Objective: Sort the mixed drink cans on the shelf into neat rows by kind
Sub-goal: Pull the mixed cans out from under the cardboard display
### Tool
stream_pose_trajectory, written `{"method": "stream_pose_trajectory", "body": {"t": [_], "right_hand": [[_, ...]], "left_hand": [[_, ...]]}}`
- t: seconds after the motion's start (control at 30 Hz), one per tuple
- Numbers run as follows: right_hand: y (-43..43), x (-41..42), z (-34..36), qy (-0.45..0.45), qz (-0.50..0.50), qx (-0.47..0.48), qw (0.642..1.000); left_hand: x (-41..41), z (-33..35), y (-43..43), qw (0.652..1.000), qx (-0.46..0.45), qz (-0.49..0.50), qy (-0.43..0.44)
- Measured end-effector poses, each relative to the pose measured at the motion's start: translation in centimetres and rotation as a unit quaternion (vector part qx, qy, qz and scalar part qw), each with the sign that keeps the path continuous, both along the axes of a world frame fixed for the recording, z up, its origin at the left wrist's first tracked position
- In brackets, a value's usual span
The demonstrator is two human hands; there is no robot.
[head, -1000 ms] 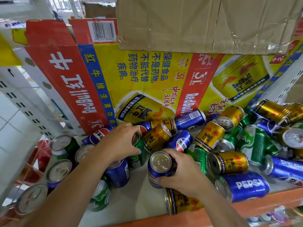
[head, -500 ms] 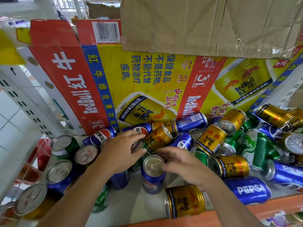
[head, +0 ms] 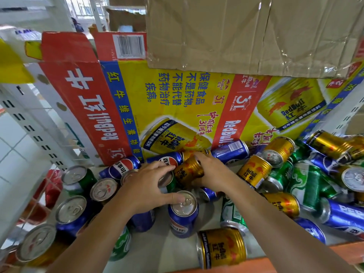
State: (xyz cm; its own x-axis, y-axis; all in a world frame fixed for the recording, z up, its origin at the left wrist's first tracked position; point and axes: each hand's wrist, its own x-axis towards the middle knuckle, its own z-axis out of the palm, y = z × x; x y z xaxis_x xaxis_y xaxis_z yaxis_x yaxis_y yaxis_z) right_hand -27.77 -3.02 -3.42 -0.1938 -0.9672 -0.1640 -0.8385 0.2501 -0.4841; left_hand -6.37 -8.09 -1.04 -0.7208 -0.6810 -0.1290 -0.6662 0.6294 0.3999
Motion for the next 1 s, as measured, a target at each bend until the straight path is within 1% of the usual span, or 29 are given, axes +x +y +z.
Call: {"method": "stream_pose_trajectory", "body": {"t": [0.13,0.23,0.33,0.4,0.5,0.57,0.63,0.7,0.77,0.83,0.93,1.0], "right_hand": [[0.2,-0.2,-0.2,-0.007,-0.005,-0.019,1.000],[0.3,0.0,-0.4,-0.003,0.002,-0.024,1.000],[0.2,-0.2,0.2,-0.041,0.011,-0.055,0.998],[0.2,0.0,0.9,-0.018,0.037,-0.078,0.996],[0.0,0.7,0.9,0.058,0.075,-0.093,0.991],[-0.3,1.0,0.3,0.091,0.097,-0.079,0.988],[-0.5,0.8,-0.1,0.078,0.097,-0.067,0.990],[-0.4,0.2,0.2,0.044,0.088,-0.075,0.992],[-0.1,-0.3,0.8,0.015,0.084,-0.071,0.994],[0.4,-0.8,1.0,0.012,0.072,-0.050,0.996],[1.5,-1.6,1.0,0.070,0.064,0.019,0.995],[2.3,-2.1,1.0,0.119,0.096,0.064,0.986]], "left_hand": [[0.0,0.2,0.3,1.000,0.001,0.006,-0.001],[0.1,0.2,0.3,1.000,0.005,0.006,0.018],[0.1,0.3,0.6,1.000,-0.003,0.011,0.026],[0.2,0.5,1.0,0.999,-0.018,0.022,0.034],[0.2,0.8,1.7,0.996,-0.078,0.016,0.043],[0.1,0.9,2.4,0.992,-0.116,0.006,0.058],[-0.2,1.5,3.8,0.993,-0.106,-0.012,0.058],[-0.7,1.9,5.5,0.995,-0.082,-0.048,-0.004],[-1.5,1.9,6.6,0.991,-0.092,-0.073,-0.063],[-1.9,1.8,7.0,0.990,-0.108,-0.066,-0.061],[-1.4,1.9,6.7,0.993,-0.104,-0.033,-0.052],[-1.1,2.2,6.6,0.993,-0.096,-0.012,-0.066]]}}
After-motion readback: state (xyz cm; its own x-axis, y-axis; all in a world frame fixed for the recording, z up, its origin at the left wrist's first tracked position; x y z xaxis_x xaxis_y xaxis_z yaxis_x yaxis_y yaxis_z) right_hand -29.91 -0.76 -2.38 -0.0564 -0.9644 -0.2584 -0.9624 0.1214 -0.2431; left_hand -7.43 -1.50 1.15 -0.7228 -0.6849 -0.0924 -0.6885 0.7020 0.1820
